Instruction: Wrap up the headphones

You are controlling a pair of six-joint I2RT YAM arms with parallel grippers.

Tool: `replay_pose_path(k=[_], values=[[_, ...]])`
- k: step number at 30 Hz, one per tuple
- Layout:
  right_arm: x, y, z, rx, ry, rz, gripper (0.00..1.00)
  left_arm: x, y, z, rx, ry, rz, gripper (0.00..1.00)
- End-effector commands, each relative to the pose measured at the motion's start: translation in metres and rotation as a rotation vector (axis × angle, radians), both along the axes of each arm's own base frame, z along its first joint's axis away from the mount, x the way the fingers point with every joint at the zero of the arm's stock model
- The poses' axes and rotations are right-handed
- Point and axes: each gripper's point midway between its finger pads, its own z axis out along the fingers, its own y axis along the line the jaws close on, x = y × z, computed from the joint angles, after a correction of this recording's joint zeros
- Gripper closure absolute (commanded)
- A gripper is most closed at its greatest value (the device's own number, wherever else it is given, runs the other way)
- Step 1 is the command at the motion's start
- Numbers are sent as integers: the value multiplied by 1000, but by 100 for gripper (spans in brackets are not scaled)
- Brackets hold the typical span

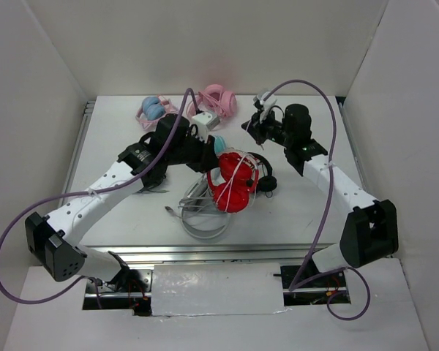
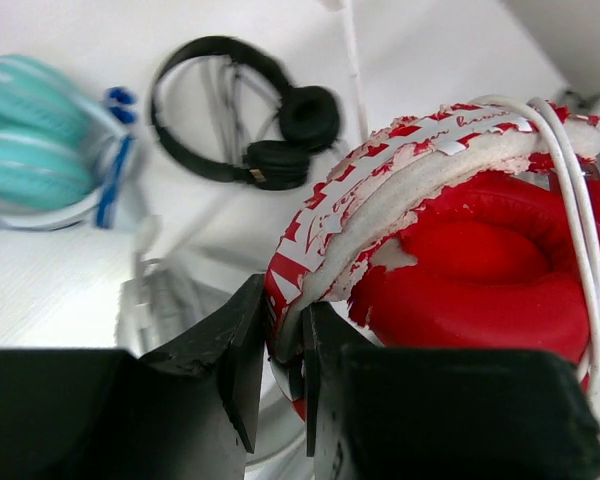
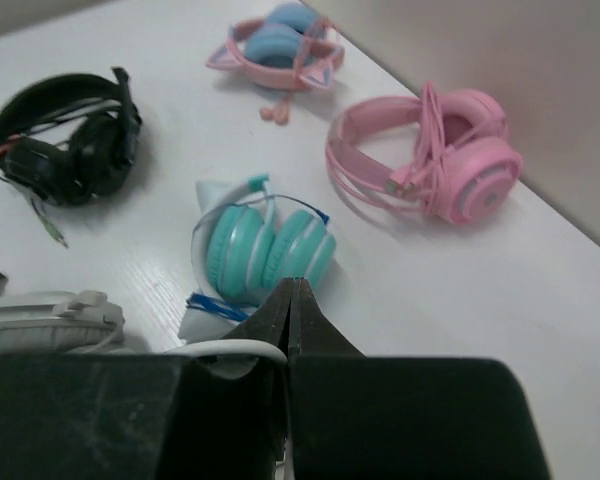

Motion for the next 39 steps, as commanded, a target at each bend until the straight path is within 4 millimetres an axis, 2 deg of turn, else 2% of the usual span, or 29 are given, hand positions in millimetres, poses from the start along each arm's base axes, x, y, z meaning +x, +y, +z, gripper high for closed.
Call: replay_pose_path(k=[1, 2, 3, 4, 5, 6, 8, 10, 11, 12, 13, 14, 18, 22, 24, 25, 26, 31, 34, 36, 37, 39], values=[[-2, -21, 22, -153, 21, -125, 100, 19, 12, 2, 55, -57, 116, 100], [-5, -11, 34, -187, -3, -122, 100, 22, 14, 1, 71, -58, 135, 100], [-9, -13, 25, -232, 44, -149, 100, 25, 16, -1, 86, -61, 152, 100], [-2, -21, 23, -269, 57, -232, 100, 32, 23, -4, 111, -68, 201, 100], [-6, -16, 21, -298, 73, -242, 100, 34, 24, -4, 114, -67, 213, 100], [-9, -18, 28, -322, 92, -267, 100, 39, 30, -6, 142, -73, 252, 100], [-7, -21, 26, -361, 123, -333, 100, 48, 42, -8, 183, -87, 336, 100], [-14, -13, 31, -370, 158, -348, 100, 57, 54, -9, 211, -87, 426, 100], [-13, -15, 43, -362, 154, -381, 100, 60, 57, -6, 210, -88, 457, 100], [-22, -12, 37, -387, 194, -377, 100, 61, 58, -9, 209, -72, 486, 100], [-21, -9, 42, -373, 211, -392, 100, 65, 67, -9, 222, -79, 539, 100], [-24, -9, 33, -392, 245, -403, 100, 68, 69, -9, 220, -75, 565, 100], [-40, -8, 34, -395, 308, -446, 100, 79, 86, -10, 184, -41, 706, 100], [-58, 3, 38, -347, 345, -425, 100, 93, 109, -4, 181, -49, 876, 100], [-67, 9, 35, -331, 361, -393, 100, 97, 110, 0, 141, -37, 908, 100], [-76, 17, 39, -296, 367, -344, 100, 101, 113, 1, 127, -35, 918, 100], [-80, 22, 34, -283, 374, -316, 100, 102, 113, 3, 109, -33, 922, 100], [-108, 51, 43, -171, 406, -112, 99, 113, 121, 8, 26, -10, 986, 100], [-110, 57, 62, -127, 382, -72, 93, 114, 122, 10, 19, -10, 1003, 100], [-116, 59, 67, -132, 381, -35, 91, 113, 124, 8, 28, -11, 1007, 100], [-116, 58, 76, -129, 364, -26, 90, 114, 123, 11, 23, -22, 1002, 100], [-113, 53, 68, -173, 376, -53, 90, 113, 123, 9, 28, -25, 990, 100]])
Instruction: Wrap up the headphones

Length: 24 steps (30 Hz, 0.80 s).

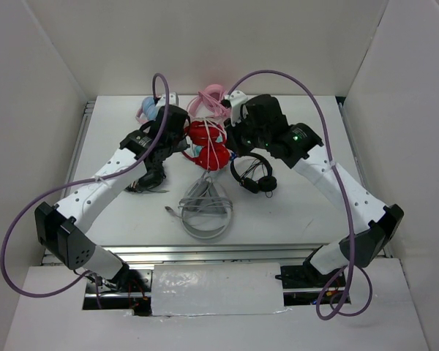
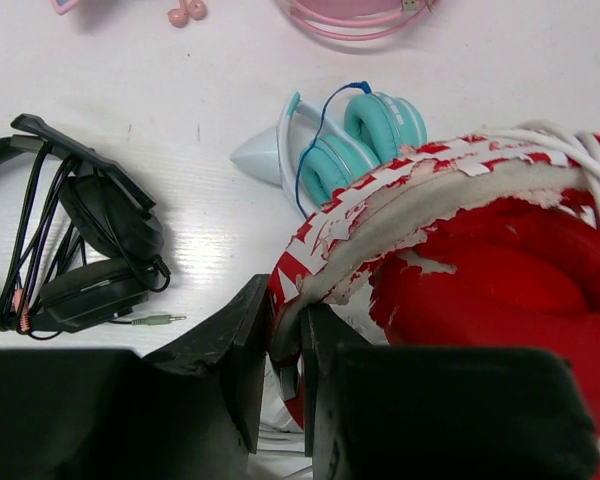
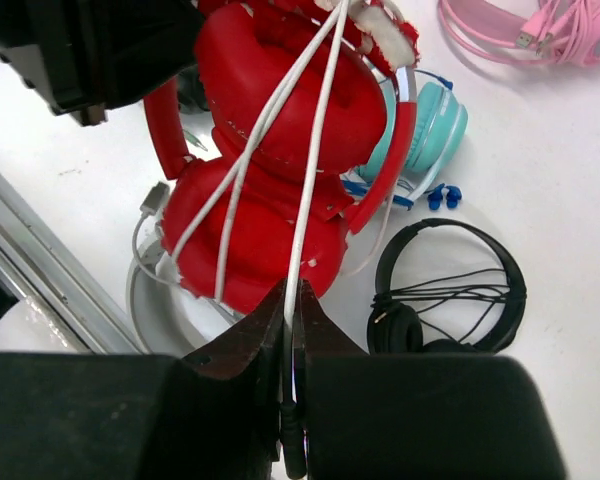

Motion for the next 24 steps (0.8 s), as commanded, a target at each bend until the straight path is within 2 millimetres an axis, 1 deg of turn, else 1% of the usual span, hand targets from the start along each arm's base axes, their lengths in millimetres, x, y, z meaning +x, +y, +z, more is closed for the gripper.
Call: replay_pose_path(k=[1, 2, 4, 5, 6, 8, 9, 10, 11, 12, 13, 14, 15, 16, 19, 20, 22, 23, 24], values=[[-10, -5, 33, 28, -40, 25, 91, 17, 4, 31, -86, -121, 87, 100], [-11, -6, 35, 30, -41, 26, 93, 17, 5, 31, -87, -122, 91, 100], [-14, -1, 30, 32, -14, 46, 100, 18, 4, 29, -96, -122, 97, 100], [-14, 2, 29, 42, -10, 56, 100, 18, 2, 28, -106, -122, 88, 100], [-17, 9, 22, 45, 11, 78, 100, 18, 0, 28, -115, -124, 86, 100], [-19, 17, 19, 63, 24, 91, 100, 21, -1, 28, -138, -123, 89, 100], [-24, 22, 11, 66, 48, 107, 100, 22, -1, 30, -150, -125, 102, 100], [-24, 27, 12, 86, 43, 119, 100, 23, -1, 31, -171, -127, 115, 100], [-27, 30, 13, 132, 73, 96, 100, 24, -2, 33, -188, -135, 117, 100], [-30, 31, 1, 134, 103, 87, 100, 25, -3, 33, -200, -136, 120, 100], [-27, 35, 3, 167, 95, 76, 100, 26, -4, 33, -215, -135, 121, 100], [-32, 34, -7, 183, 129, 53, 98, 28, -4, 36, -229, -143, 121, 100], [-32, 36, -9, 199, 131, 45, 98, 28, -5, 37, -235, -142, 123, 100], [-32, 39, -2, 245, 125, 31, 94, 29, -5, 38, -238, -149, 121, 100], [-27, 39, -10, 281, 143, -32, 91, 29, -8, 41, -255, -152, 102, 100], [-27, 39, -14, 282, 153, -43, 87, 29, -9, 43, -263, -160, 100, 100], [-24, 41, -14, 303, 152, -55, 82, 28, -9, 47, -269, -174, 91, 100], [-24, 40, -16, 304, 158, -62, 72, 28, -9, 47, -269, -178, 89, 100], [-25, 40, -17, 301, 158, -64, 71, 27, -9, 51, -270, -195, 79, 100]])
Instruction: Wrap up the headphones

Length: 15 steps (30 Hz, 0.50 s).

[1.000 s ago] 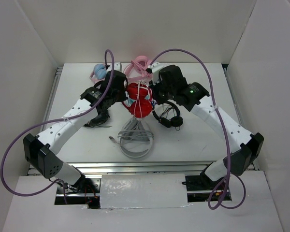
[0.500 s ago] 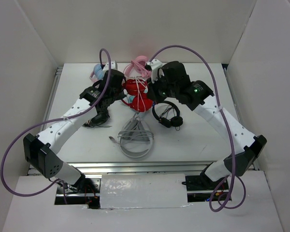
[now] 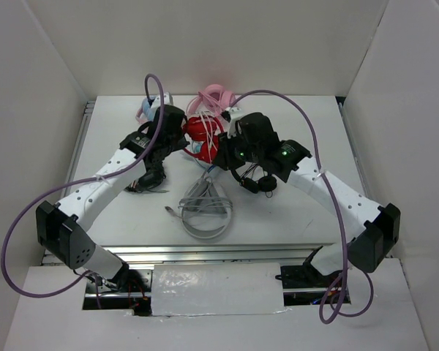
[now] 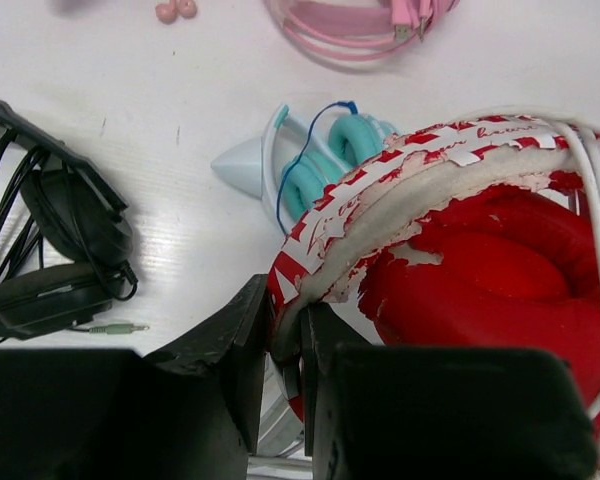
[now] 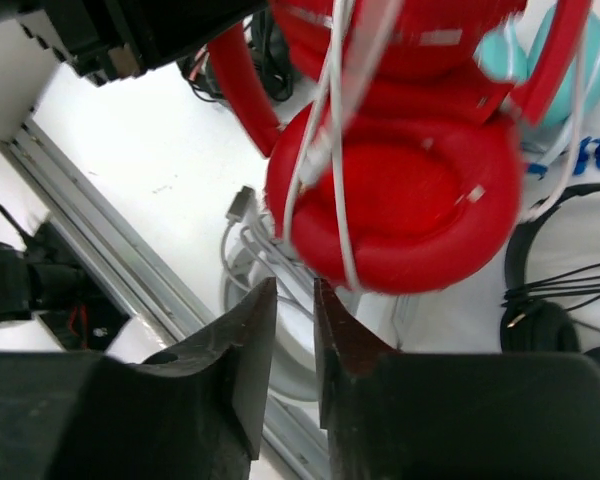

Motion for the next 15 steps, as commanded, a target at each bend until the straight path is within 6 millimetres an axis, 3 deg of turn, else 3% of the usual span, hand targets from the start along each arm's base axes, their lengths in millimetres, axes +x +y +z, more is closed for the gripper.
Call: replay_pose_path(k=[1, 2, 3, 11, 15], values=[[-4, 7, 29, 96, -45, -29, 70, 17, -8, 61, -160, -204, 22, 100], [-5, 6, 28, 91, -45, -36, 65, 16, -8, 56, -154, -202, 15, 100], [-6, 5, 29, 91, -52, -39, 64, 16, -9, 64, -161, -237, -1, 100], [-26, -14, 35, 60, -107, -74, 58, 15, -11, 77, -174, -324, -45, 100], [-43, -18, 49, 76, -163, -45, 52, 16, -11, 90, -150, -369, -78, 100]])
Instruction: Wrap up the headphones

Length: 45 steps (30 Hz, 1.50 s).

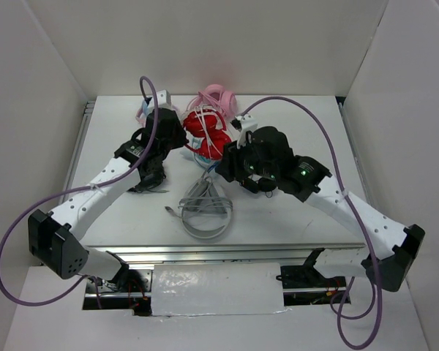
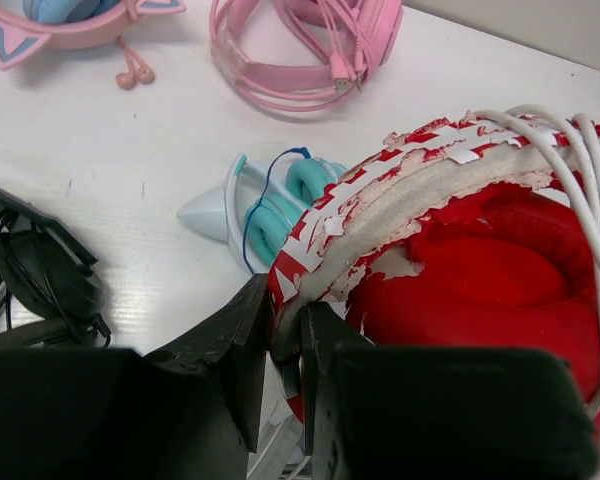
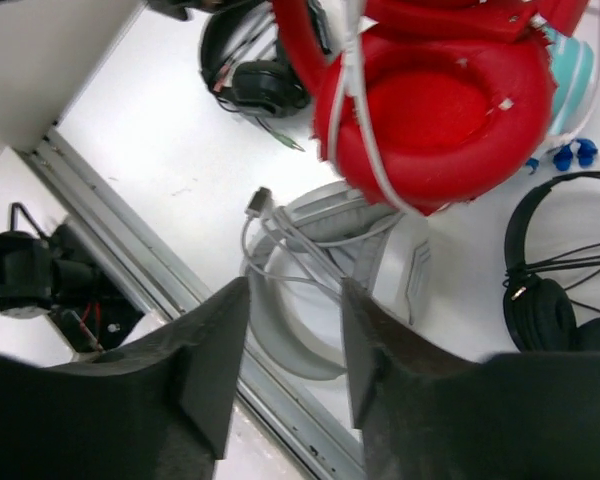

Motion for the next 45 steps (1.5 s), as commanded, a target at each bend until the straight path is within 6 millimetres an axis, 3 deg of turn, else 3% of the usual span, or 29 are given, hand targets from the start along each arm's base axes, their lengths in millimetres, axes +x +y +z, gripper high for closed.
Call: replay_pose_path(k=[1, 7, 9, 10, 16, 21, 25, 26, 28, 31, 38, 45], values=[[-10, -8, 29, 39, -106, 0, 48, 8, -6, 71, -88, -216, -35, 100], [-21, -25, 57, 60, -202, 3, 21, 4, -11, 77, -26, -258, -118, 100], [-22, -32, 70, 69, -242, -10, 20, 1, -12, 80, -14, -283, -144, 100], [-19, -37, 74, 68, -256, -31, 15, 0, -13, 80, -1, -289, -160, 100], [-4, -55, 90, 55, -319, -90, 12, -7, -21, 78, 84, -302, -275, 100], [12, -55, 103, 54, -348, -77, 8, -15, -32, 71, 128, -314, -376, 100], [34, -56, 128, 107, -381, -107, 1, -17, -39, 63, 180, -310, -415, 100], [42, -51, 124, 100, -361, -104, 0, -17, -40, 61, 187, -306, -415, 100], [44, -43, 139, 133, -375, -66, 0, -17, -46, 57, 198, -295, -422, 100], [59, -29, 143, 148, -370, -56, 0, -17, -50, 56, 197, -293, -429, 100], [106, -18, 111, 107, -308, -76, 0, -23, -54, 59, 205, -302, -443, 100], [112, -10, 76, 124, -221, 29, 0, -28, -55, 67, 182, -324, -451, 100]])
